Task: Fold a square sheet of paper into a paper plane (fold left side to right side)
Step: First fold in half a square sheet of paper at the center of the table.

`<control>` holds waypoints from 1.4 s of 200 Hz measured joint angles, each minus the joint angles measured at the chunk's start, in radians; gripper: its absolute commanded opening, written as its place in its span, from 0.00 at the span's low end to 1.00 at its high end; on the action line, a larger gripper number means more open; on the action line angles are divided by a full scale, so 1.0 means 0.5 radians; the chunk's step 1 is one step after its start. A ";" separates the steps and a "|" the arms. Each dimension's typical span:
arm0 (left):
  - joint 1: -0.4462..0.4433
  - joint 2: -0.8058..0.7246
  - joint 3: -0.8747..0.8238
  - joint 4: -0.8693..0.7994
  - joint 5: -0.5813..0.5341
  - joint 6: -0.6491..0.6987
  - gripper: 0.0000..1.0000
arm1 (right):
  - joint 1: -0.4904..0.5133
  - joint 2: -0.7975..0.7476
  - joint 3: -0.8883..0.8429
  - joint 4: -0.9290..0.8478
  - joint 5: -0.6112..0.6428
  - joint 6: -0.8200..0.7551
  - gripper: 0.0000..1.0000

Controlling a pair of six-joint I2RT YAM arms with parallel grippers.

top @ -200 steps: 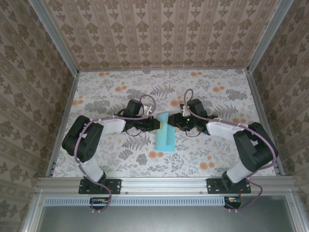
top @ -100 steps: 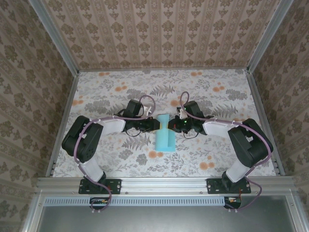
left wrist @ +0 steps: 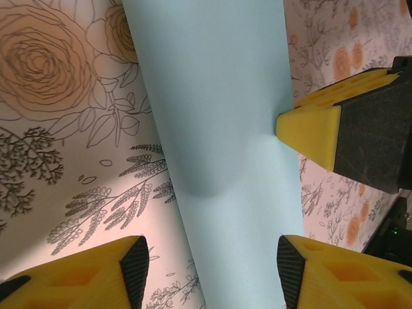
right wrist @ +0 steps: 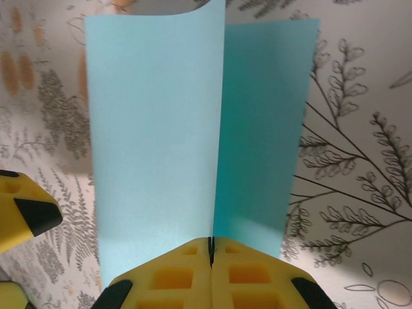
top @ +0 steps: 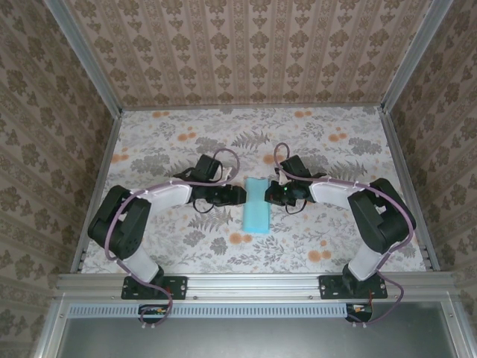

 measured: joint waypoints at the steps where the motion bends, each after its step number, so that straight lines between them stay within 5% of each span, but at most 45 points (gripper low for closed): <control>1: -0.002 0.002 0.002 -0.002 -0.002 0.001 0.60 | 0.000 0.002 0.000 -0.003 0.002 0.000 0.06; 97: -0.132 0.311 0.260 -0.152 -0.180 0.026 0.57 | 0.012 0.037 0.000 -0.028 0.044 -0.014 0.11; 168: -0.178 0.380 0.387 -0.326 -0.301 0.071 0.51 | 0.013 0.018 -0.005 -0.065 0.122 -0.030 0.28; 207: -0.187 0.401 0.422 -0.372 -0.329 0.084 0.51 | 0.011 -0.201 -0.061 -0.131 0.336 -0.055 0.42; 280: -0.202 0.440 0.489 -0.455 -0.356 0.085 0.52 | -0.037 -0.678 -0.256 -0.217 0.732 -0.051 0.53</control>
